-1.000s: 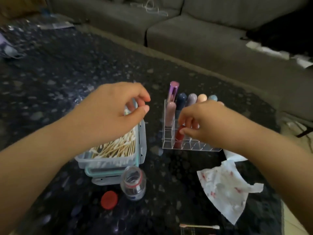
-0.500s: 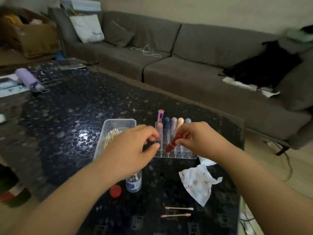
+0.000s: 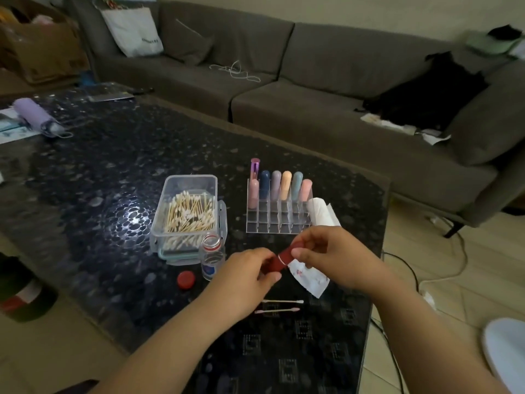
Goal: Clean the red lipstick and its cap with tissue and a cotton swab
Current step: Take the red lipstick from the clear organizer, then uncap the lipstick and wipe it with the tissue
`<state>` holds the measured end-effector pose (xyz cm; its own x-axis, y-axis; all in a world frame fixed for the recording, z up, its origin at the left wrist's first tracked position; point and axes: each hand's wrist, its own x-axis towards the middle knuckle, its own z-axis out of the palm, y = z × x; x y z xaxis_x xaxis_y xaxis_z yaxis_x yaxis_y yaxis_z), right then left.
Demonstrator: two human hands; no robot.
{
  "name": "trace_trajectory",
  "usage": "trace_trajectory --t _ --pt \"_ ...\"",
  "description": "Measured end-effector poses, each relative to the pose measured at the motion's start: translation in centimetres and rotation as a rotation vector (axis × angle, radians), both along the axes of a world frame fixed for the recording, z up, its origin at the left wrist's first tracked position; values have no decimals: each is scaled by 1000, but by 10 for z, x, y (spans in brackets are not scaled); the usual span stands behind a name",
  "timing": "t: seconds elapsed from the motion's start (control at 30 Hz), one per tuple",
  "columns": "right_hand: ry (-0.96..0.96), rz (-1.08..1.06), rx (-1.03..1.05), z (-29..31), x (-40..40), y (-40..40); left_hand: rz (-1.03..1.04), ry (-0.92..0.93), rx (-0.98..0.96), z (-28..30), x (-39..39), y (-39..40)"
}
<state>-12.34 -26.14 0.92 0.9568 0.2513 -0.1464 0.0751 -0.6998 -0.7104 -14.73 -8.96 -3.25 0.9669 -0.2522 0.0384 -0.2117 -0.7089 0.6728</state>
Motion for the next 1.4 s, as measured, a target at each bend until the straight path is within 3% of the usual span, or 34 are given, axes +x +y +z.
trace_trajectory --t 0.17,0.37,0.63,0.9,1.0,1.2,1.4 --pt "36 -94 253 -22 -4 6 73 83 -231 -19 -4 5" --pt "22 -100 271 -31 -3 15 87 137 -411 -29 -6 4" --pt "75 -121 331 -37 3 16 118 202 -414 -34 -3 4" --pt "52 -280 492 -33 16 0 177 216 -456 -39 -13 14" --pt "103 -255 384 -49 15 10 226 225 -537 -42 -12 17" --pt "-224 -105 -176 -81 10 21 296 275 -695 -43 -12 16" --pt "-300 -66 -276 -89 9 19 249 308 -717 -43 -16 19"
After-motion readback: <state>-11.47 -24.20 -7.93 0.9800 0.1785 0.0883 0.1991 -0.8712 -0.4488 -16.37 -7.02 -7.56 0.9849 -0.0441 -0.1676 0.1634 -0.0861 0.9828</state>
